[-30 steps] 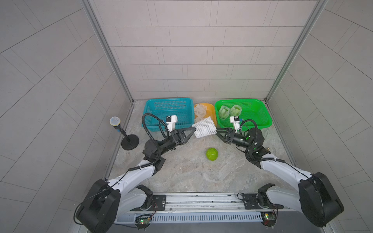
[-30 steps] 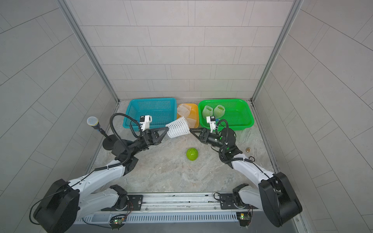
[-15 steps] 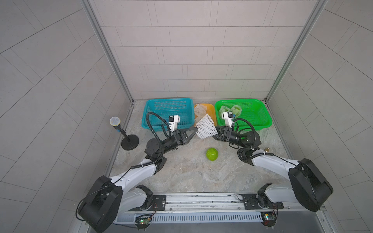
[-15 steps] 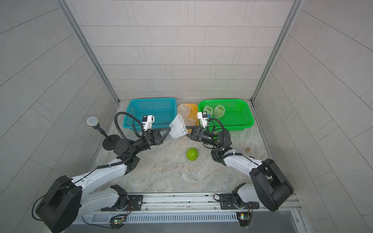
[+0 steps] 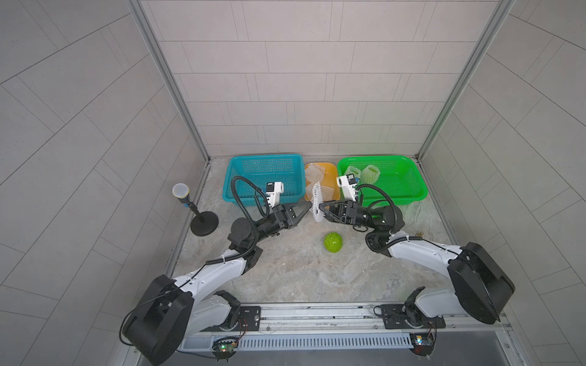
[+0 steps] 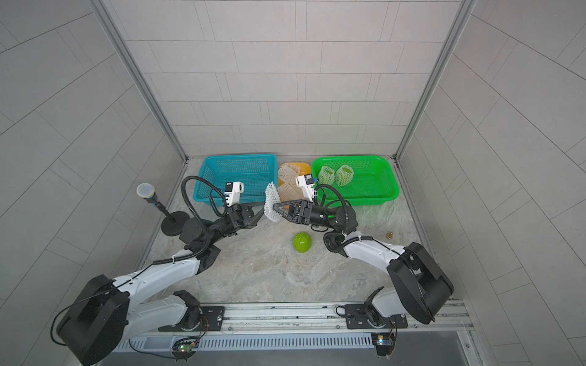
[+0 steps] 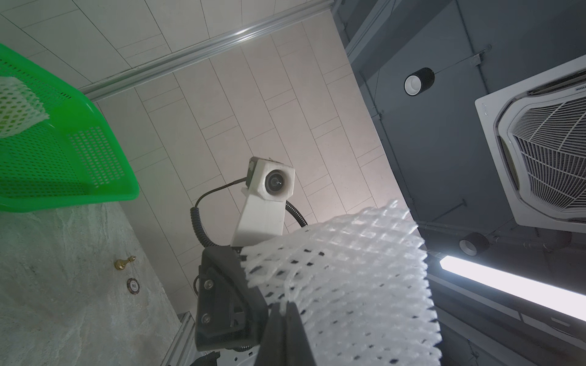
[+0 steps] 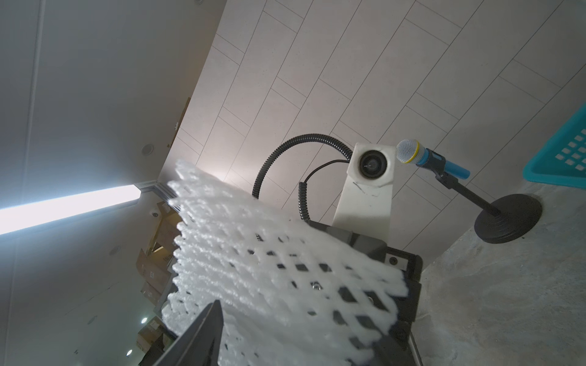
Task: Sleeve custard apples in foam nets
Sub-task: Open the foam net.
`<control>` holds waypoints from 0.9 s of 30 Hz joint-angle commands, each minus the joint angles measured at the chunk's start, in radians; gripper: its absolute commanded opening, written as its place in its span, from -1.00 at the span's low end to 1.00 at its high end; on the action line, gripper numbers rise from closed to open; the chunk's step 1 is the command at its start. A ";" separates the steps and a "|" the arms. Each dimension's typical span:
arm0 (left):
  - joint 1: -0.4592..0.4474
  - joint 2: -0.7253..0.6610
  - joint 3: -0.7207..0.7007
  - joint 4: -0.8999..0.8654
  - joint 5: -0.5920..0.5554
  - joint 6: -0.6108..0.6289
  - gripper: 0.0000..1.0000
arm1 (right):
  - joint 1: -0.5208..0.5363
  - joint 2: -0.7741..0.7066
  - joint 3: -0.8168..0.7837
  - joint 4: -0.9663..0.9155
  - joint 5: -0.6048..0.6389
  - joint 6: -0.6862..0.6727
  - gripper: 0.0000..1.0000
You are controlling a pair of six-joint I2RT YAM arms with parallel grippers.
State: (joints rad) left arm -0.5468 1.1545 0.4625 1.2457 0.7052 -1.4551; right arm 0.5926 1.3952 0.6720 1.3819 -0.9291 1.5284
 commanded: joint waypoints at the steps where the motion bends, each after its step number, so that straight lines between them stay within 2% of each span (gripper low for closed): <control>1: -0.002 -0.031 -0.015 0.067 -0.001 0.032 -1.00 | -0.017 -0.025 0.000 0.036 -0.028 0.031 0.24; 6: 0.013 -0.038 -0.037 0.067 0.003 0.030 -1.00 | -0.054 -0.058 -0.009 0.042 -0.044 0.054 0.13; 16: 0.018 -0.036 -0.042 0.067 0.030 0.027 -1.00 | -0.098 -0.096 -0.039 0.042 -0.041 0.069 0.10; 23: 0.018 -0.044 -0.063 0.066 0.033 0.026 -1.00 | -0.129 -0.126 -0.045 0.042 -0.028 0.074 -0.12; 27: 0.019 -0.044 -0.073 0.066 0.028 0.024 -1.00 | -0.132 -0.135 -0.075 0.042 -0.030 0.073 -0.34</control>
State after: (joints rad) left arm -0.5343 1.1309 0.4007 1.2514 0.7185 -1.4425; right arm 0.4618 1.2831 0.6067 1.3834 -0.9546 1.5795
